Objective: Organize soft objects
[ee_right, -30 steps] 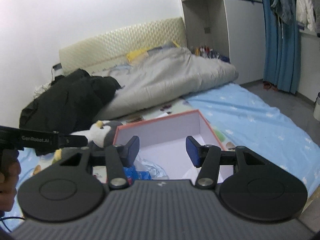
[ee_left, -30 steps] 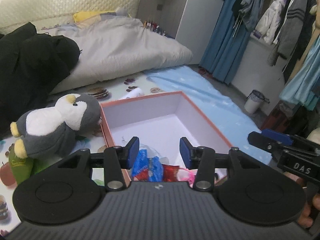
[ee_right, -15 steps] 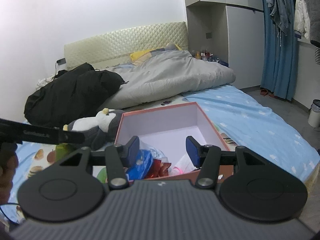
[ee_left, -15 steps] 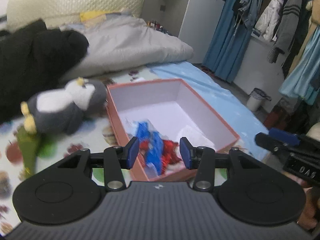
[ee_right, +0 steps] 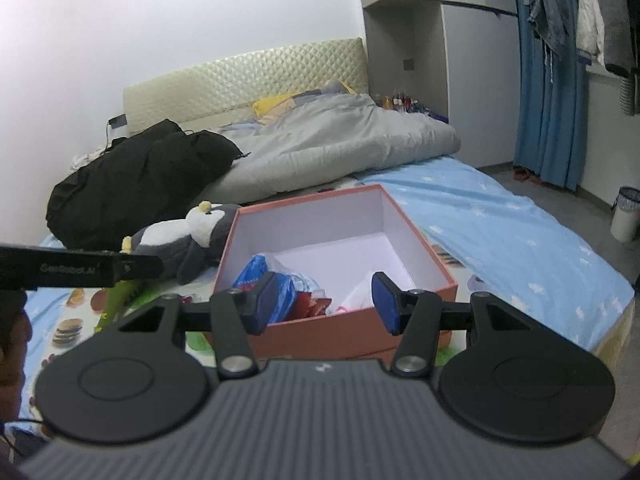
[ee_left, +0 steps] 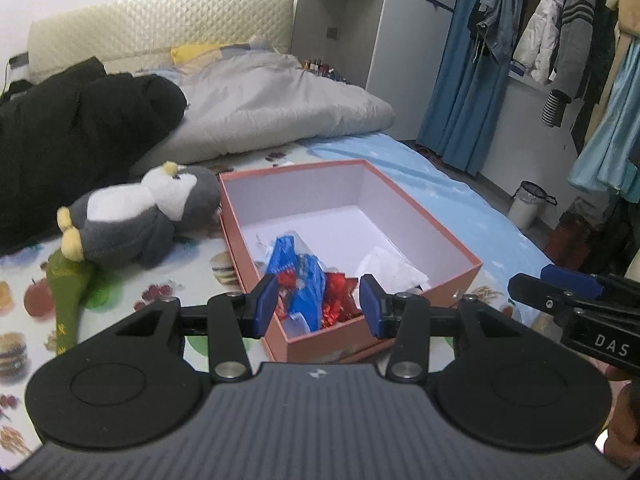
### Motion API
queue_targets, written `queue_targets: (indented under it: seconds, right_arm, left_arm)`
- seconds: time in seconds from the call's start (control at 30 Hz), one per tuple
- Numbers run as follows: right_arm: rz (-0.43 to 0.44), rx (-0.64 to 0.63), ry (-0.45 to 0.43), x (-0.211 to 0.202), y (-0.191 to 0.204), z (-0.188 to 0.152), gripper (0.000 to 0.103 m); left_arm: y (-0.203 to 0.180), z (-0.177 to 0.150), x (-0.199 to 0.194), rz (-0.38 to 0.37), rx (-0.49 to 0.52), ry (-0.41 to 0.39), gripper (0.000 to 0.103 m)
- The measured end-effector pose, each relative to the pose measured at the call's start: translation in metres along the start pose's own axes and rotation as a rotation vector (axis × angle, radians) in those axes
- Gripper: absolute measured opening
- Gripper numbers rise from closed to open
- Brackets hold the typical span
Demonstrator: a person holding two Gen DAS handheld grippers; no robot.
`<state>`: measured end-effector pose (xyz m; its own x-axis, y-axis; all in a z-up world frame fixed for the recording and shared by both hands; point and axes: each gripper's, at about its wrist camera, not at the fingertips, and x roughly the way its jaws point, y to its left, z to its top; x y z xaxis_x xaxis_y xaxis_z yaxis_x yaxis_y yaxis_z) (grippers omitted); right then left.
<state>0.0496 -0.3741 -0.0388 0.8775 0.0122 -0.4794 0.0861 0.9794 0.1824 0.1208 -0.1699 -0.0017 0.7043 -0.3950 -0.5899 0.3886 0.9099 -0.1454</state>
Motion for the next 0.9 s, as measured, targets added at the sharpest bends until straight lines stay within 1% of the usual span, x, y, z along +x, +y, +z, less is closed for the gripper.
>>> queue_targets:
  seconds: [0.27, 0.47, 0.5, 0.53, 0.57, 0.6, 0.63, 0.67, 0.7, 0.8, 0.9]
  right_arm:
    - [-0.003, 0.01, 0.019, 0.004, 0.0, -0.009, 0.054]
    - [-0.005, -0.005, 0.03, 0.007, 0.002, -0.012, 0.055]
    - [-0.009, -0.006, 0.031, 0.007, 0.001, -0.012, 0.055]
    - [-0.011, -0.005, 0.032, 0.006, 0.001, -0.012, 0.059]
    - [-0.011, -0.003, 0.032, 0.007, 0.0, -0.011, 0.072]
    - [-0.011, 0.0, 0.029, 0.007, 0.0, -0.011, 0.08]
    - [-0.009, -0.001, 0.025, 0.007, 0.001, -0.011, 0.092]
    - [-0.004, -0.005, 0.02, 0.006, 0.002, -0.011, 0.099]
    - [-0.001, -0.009, 0.021, 0.006, 0.002, -0.01, 0.103]
    - [-0.009, -0.015, 0.021, 0.006, 0.004, -0.01, 0.103]
    - [-0.013, -0.015, 0.027, 0.007, 0.005, -0.01, 0.103]
  left_arm:
    - [0.0, -0.015, 0.009, 0.005, -0.031, 0.046, 0.051]
    - [0.01, -0.016, 0.009, 0.018, -0.069, 0.052, 0.051]
    - [0.01, -0.016, 0.008, 0.021, -0.07, 0.05, 0.051]
    - [0.011, -0.016, 0.009, 0.022, -0.069, 0.049, 0.052]
    - [0.011, -0.015, 0.008, 0.024, -0.069, 0.05, 0.058]
    - [0.012, -0.015, 0.009, 0.025, -0.074, 0.053, 0.069]
    - [0.012, -0.015, 0.009, 0.022, -0.084, 0.057, 0.076]
    - [0.014, -0.015, 0.01, 0.014, -0.097, 0.061, 0.089]
    - [0.015, -0.015, 0.01, 0.009, -0.111, 0.061, 0.096]
    - [0.019, -0.016, 0.012, 0.026, -0.134, 0.065, 0.101]
    - [0.024, -0.016, 0.014, 0.013, -0.171, 0.087, 0.102]
